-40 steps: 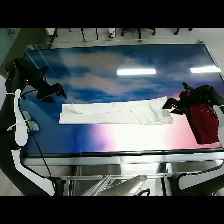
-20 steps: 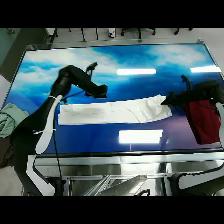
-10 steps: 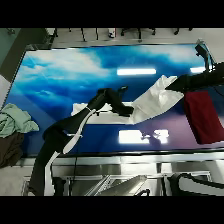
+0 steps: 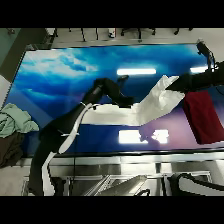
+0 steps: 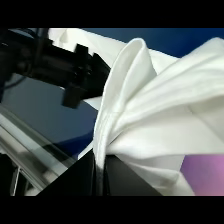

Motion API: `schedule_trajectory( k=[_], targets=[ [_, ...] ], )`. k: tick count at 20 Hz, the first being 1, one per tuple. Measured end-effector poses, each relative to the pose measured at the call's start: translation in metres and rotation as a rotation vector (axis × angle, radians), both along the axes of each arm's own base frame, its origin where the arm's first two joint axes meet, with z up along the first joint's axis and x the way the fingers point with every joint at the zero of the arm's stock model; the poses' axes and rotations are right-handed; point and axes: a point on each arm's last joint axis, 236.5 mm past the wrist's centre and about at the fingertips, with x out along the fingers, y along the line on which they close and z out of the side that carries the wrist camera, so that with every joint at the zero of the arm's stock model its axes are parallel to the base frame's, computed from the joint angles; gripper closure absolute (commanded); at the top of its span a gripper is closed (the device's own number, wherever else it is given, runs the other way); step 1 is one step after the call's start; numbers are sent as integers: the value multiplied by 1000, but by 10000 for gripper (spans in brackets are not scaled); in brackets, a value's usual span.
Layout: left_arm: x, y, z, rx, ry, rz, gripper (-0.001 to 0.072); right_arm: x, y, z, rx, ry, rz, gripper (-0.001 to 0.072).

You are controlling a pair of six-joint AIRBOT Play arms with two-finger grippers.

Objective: Fold the shirts.

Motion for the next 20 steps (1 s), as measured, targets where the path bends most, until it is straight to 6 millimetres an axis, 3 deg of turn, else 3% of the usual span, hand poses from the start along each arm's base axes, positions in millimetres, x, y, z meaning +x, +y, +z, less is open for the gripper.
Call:
schedule_trajectory(
  k=[3, 6, 8, 11, 12, 13, 14, 15, 17, 18, 20],
  targets=[
    [31, 67, 70, -23, -73, 58, 692, -2, 11, 2, 15, 20, 3, 693],
    [53, 154, 145, -45, -176, 187, 692, 2, 54, 8, 34, 2, 31, 693],
    [49, 212, 188, -48, -242, 279, 692, 12, 103, 9, 56, -36, 47, 693],
    [28, 280, 233, -38, -339, 394, 692, 30, 210, -6, 114, -95, 45, 691],
    [19, 296, 241, -32, -363, 422, 692, 34, 251, -17, 135, -118, 35, 571],
    [10, 309, 246, -27, -385, 449, 692, 37, 296, -32, 157, -149, 10, 242],
    [0, 320, 248, -22, -403, 474, 692, 37, 337, -50, 172, -182, -17, 111],
    [-9, 326, 248, -17, -413, 491, 692, 31, 375, -73, 173, -210, -31, 113],
    [-28, 334, 239, -9, -422, 511, 692, 14, 420, -112, 159, -231, -37, 113],
    [-36, 336, 234, -5, -426, 516, 692, 11, 429, -125, 148, -236, -39, 113],
    [-51, 337, 226, 1, -435, 522, 691, 13, 427, -140, 121, -227, -28, 114]
  ],
)
